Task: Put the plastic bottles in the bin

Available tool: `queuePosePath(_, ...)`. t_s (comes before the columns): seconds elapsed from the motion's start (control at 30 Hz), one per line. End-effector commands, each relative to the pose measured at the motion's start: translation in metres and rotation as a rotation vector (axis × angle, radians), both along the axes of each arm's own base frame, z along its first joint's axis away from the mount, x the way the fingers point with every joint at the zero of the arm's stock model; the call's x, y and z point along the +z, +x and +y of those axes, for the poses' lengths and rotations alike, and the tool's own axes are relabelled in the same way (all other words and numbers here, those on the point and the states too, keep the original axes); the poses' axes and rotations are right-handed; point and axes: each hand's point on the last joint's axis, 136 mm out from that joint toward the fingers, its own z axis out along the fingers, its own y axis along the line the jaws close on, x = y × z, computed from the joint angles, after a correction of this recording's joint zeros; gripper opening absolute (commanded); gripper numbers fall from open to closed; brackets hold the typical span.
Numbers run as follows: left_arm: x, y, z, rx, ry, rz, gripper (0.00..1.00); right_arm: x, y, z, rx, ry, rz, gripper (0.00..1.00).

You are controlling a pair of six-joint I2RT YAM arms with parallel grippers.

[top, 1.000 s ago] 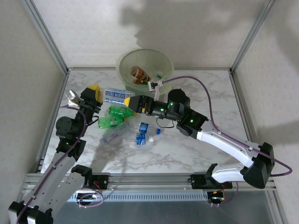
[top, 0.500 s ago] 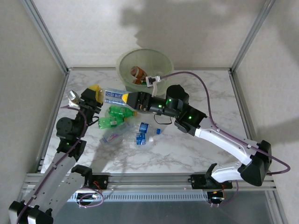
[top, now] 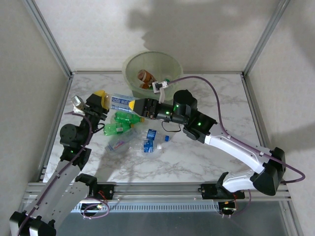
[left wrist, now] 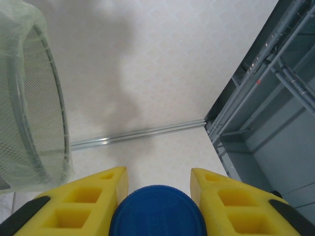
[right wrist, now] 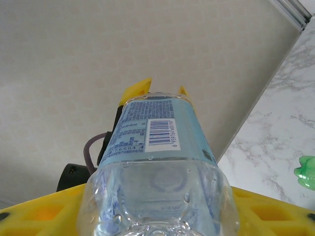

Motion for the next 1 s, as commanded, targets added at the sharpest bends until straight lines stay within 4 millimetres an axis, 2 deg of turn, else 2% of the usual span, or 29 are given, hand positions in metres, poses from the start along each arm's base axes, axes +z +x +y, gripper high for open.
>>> queuePosePath(0.0,0.004,-0.006,-0.001,-0.013,0.011,-0.028,0.00,0.018,-0.006,-0.002,0.000,0.040,-0.036,0.57)
queuePosePath(0.07,0.003,-0.006,-0.001,-0.009,0.022,-0.025,0.00,0.018,-0.005,-0.004,-0.009,0.037,-0.036,0.54)
queuePosePath(0.1,0.002,-0.005,-0.001,-0.008,0.029,-0.021,0.07,0.018,-0.005,-0.004,-0.012,0.036,-0.035,0.54)
queuePosePath(0.13,0.001,-0.005,-0.001,-0.005,0.036,-0.018,0.23,0.018,-0.005,-0.005,-0.014,0.035,-0.034,0.54)
queuePosePath(0.2,0.000,-0.006,0.000,0.001,0.049,-0.015,0.67,0.018,-0.003,-0.006,-0.025,0.032,-0.036,0.53)
queuePosePath(0.27,-0.004,-0.004,0.001,0.015,0.074,0.016,0.90,0.020,-0.001,-0.009,-0.044,0.023,-0.039,0.53)
queuePosePath(0.3,-0.005,-0.003,0.001,0.025,0.095,0.035,0.97,0.020,0.000,-0.010,-0.056,0.014,-0.038,0.53)
queuePosePath(0.43,0.001,-0.002,0.005,0.074,0.204,0.067,1.00,0.024,0.013,-0.022,-0.134,-0.037,-0.043,0.52)
queuePosePath(0.7,0.012,-0.002,0.013,0.163,0.440,0.106,1.00,0.051,0.066,-0.062,-0.324,-0.101,-0.056,0.51)
queuePosePath(0.8,0.012,-0.002,0.013,0.165,0.480,0.107,1.00,0.054,0.095,-0.082,-0.416,-0.137,-0.047,0.51)
queuePosePath(0.97,0.000,0.003,0.005,0.127,0.516,0.130,1.00,0.038,0.152,-0.111,-0.497,-0.169,0.020,0.51)
